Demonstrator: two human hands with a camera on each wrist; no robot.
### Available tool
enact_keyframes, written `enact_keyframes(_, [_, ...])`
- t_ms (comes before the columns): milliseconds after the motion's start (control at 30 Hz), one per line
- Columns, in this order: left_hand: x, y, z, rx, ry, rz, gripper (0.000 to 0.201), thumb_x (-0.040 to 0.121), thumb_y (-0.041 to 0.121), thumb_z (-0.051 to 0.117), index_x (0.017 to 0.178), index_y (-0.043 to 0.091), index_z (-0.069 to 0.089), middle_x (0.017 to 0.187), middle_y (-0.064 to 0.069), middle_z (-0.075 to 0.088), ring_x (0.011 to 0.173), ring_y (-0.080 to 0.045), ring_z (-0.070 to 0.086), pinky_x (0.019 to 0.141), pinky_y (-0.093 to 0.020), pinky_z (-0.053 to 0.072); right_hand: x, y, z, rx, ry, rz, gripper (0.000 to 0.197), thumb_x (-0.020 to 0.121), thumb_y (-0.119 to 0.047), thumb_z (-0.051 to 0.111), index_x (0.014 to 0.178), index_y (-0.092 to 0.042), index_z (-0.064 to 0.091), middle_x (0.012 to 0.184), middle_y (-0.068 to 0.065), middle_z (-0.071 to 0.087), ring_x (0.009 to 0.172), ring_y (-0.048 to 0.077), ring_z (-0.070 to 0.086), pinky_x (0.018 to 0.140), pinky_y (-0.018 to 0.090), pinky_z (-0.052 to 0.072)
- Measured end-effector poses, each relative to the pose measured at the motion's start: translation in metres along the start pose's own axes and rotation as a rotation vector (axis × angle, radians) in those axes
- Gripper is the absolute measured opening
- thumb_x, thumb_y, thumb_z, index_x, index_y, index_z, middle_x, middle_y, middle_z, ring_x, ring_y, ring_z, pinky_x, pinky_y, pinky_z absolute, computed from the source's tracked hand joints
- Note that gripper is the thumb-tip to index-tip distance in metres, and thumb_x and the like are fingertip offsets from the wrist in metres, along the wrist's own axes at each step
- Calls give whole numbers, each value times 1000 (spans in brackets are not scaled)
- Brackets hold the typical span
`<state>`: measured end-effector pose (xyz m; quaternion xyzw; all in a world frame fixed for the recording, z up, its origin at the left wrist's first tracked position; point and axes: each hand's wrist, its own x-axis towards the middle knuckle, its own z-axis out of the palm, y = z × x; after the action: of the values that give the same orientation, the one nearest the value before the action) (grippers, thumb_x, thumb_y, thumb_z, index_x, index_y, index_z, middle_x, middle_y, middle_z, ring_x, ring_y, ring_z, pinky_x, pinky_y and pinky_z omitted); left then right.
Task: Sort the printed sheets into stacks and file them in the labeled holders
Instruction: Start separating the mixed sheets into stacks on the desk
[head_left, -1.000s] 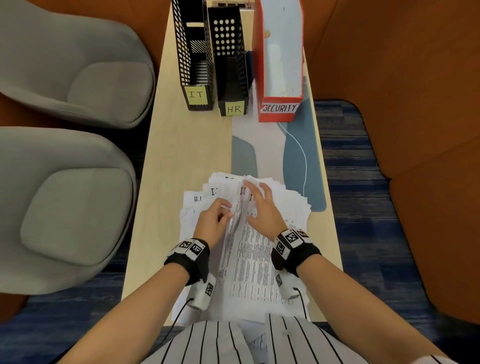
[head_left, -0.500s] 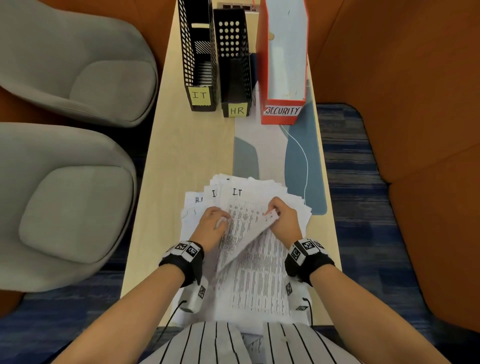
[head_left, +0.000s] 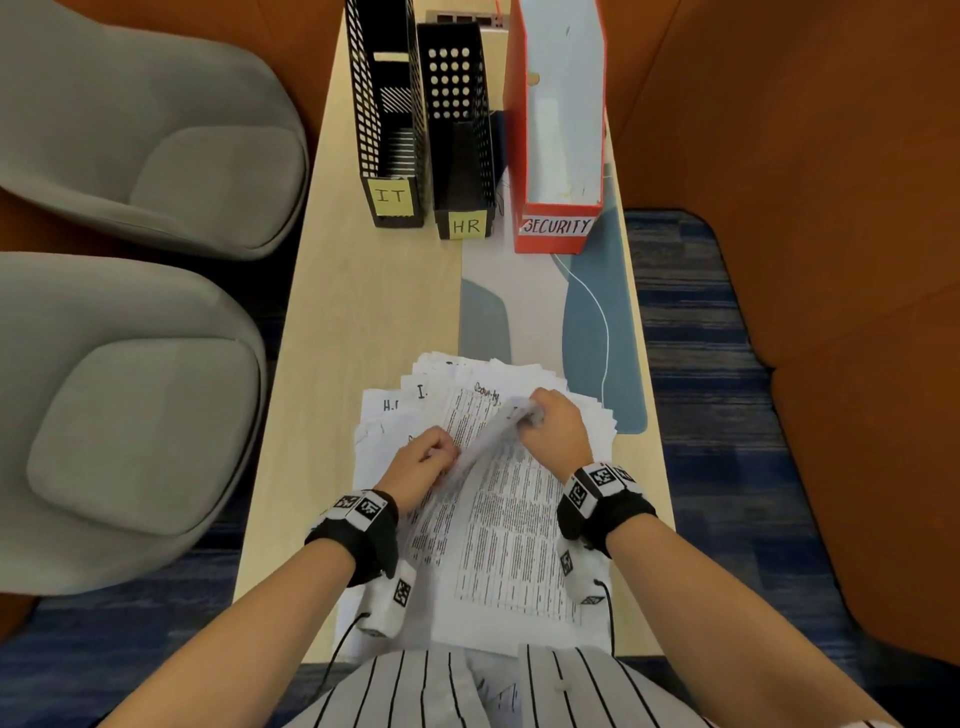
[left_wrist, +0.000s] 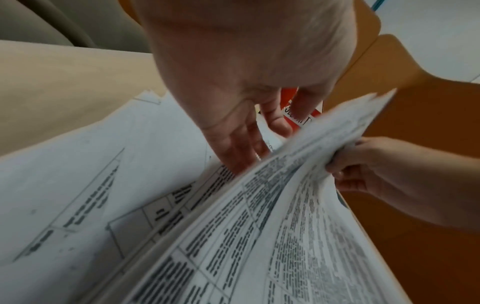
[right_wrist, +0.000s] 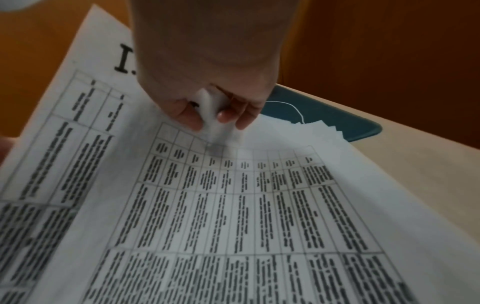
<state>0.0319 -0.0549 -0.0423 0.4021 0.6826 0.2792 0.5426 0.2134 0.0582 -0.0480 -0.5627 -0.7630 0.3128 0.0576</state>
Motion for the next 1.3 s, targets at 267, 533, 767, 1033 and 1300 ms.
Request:
enact_keyframes(267, [0,8,2,118,6,-11,22,87,12,59,98,30,55,96,0,64,87,-23,64,68,-24,52,5,-15,-9,325,59,21,33,83,-7,61,117,-10,61,117,11,49,109,21,51,97,26,42])
enact_keyframes(533, [-1,28,-54,-628,161,-245,28,97,26,42,113,13,61,119,-8,63,110,-25,62,92,-37,46,-9,23,-26,919,-189,301,65,82,-27,76,138,-14,46,136,10,57,118,19,60,101,38,48])
enact_keyframes(767, [12,20,-50,-684,44,-256,69,81,77,36,125,30,59,126,-2,63,115,-24,61,99,-44,45,14,-6,-4,1075,-84,334,49,83,-14,74,129,-8,58,120,6,69,110,22,66,103,43,47])
enact_keyframes(1033, [26,18,-85,-127,376,-181,17,91,10,55,107,13,57,103,-8,63,95,-25,60,78,-31,44,59,-33,-19,876,-89,243,51,95,-38,57,139,-17,44,127,-3,55,120,16,52,104,36,41])
enact_keyframes(1300, [85,5,-192,505,491,-442,31,92,9,46,116,-2,61,120,-25,60,110,-42,57,93,-44,47,51,-11,18,-263,-356,-19,86,77,-33,75,148,-31,26,142,7,34,129,31,36,104,46,38])
